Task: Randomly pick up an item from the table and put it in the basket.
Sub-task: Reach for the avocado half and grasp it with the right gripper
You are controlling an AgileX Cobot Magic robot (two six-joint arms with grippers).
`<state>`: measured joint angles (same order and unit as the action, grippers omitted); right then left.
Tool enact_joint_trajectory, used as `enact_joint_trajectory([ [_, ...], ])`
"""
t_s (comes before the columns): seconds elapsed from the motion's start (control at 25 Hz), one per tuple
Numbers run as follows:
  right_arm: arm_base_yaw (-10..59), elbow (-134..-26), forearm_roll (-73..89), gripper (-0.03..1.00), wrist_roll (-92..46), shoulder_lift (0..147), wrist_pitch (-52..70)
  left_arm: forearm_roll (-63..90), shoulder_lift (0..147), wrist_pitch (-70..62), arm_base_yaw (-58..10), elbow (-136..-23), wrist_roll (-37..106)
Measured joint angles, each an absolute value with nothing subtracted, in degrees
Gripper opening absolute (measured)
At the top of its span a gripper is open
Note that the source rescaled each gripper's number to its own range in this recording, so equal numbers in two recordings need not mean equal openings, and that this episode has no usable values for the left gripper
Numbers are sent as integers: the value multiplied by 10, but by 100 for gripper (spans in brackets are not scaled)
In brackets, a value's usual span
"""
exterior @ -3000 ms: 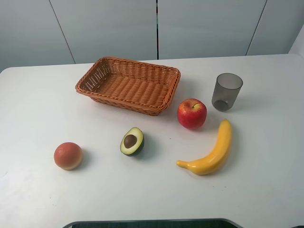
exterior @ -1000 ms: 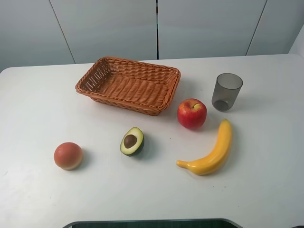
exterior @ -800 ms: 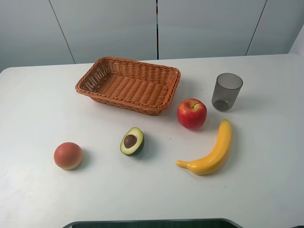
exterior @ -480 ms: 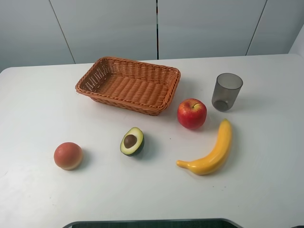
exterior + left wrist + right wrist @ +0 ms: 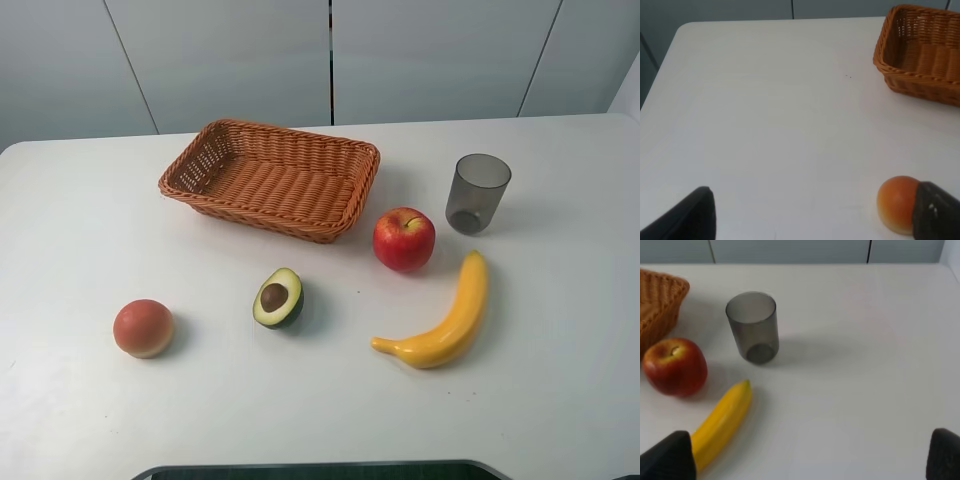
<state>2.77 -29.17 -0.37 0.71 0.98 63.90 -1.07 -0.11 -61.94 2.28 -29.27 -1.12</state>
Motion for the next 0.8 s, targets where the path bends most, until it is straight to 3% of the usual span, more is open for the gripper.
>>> enact_joint_trajectory([
  [0.28, 29, -376, 8, 100, 7, 190, 672, -11, -1, -619, 23, -293, -11],
  [0.52, 30, -435, 10, 100, 23, 342, 622, -11, -1, -619, 23, -293, -11],
  [0.64, 74, -438, 10, 100, 33, 395, 605, -11, -1, -619, 23, -293, -11],
  [0.8, 191, -444, 10, 100, 34, 465, 584, -11, -1, -619, 23, -293, -11],
])
